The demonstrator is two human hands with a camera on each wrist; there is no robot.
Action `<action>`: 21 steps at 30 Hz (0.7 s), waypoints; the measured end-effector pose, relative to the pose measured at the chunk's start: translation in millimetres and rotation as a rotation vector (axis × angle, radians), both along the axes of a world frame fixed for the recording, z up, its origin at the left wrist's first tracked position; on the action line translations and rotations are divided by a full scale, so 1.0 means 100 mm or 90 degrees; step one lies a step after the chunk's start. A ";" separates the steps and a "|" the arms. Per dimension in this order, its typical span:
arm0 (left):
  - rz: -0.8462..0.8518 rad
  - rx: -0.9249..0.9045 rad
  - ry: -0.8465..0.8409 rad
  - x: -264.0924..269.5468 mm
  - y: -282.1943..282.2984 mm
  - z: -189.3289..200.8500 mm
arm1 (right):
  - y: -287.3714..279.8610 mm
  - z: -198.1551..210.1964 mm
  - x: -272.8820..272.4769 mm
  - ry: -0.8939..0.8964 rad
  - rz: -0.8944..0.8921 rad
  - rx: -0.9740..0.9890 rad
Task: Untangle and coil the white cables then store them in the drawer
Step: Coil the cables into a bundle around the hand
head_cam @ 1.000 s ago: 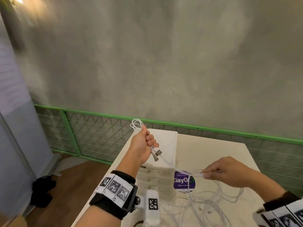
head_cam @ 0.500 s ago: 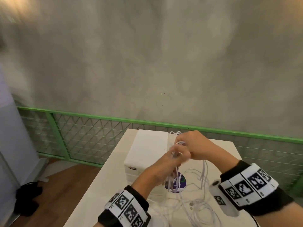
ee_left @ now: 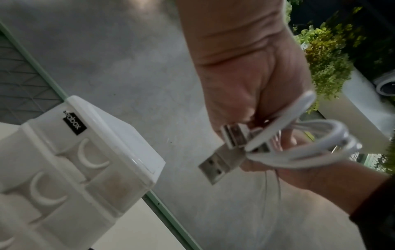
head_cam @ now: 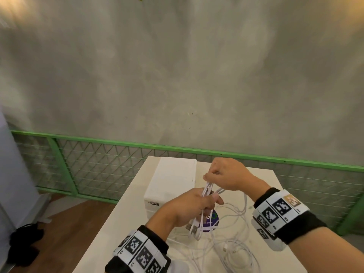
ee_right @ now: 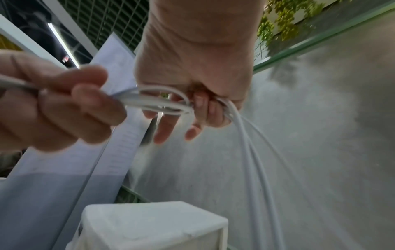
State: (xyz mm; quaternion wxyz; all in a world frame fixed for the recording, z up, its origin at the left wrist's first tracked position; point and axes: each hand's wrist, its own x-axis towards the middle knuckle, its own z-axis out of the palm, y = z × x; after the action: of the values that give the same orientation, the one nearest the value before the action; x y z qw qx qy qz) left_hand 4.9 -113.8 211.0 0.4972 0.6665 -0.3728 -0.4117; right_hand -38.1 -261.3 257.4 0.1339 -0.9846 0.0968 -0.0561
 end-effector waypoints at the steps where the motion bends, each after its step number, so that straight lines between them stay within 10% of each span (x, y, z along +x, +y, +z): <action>1: 0.011 -0.008 0.016 -0.01 -0.01 -0.01 | 0.00 -0.02 -0.01 0.011 -0.013 0.003; 6: 0.104 -0.056 0.084 -0.08 -0.05 -0.04 | 0.01 -0.03 -0.01 0.004 -0.083 0.075; 13: 0.199 0.189 -0.289 -0.10 -0.25 0.01 | 0.26 -0.03 0.05 -0.021 -0.208 -0.009; 21: 0.323 0.008 -0.237 -0.30 -0.24 -0.11 | 0.30 0.12 0.02 -0.018 -0.124 -0.044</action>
State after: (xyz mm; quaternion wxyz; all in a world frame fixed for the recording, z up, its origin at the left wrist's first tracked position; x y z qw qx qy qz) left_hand -24.9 -137.4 199.9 0.5029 0.8055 -0.2765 -0.1474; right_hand -35.7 -231.7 269.0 0.0952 -0.9737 0.1879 -0.0864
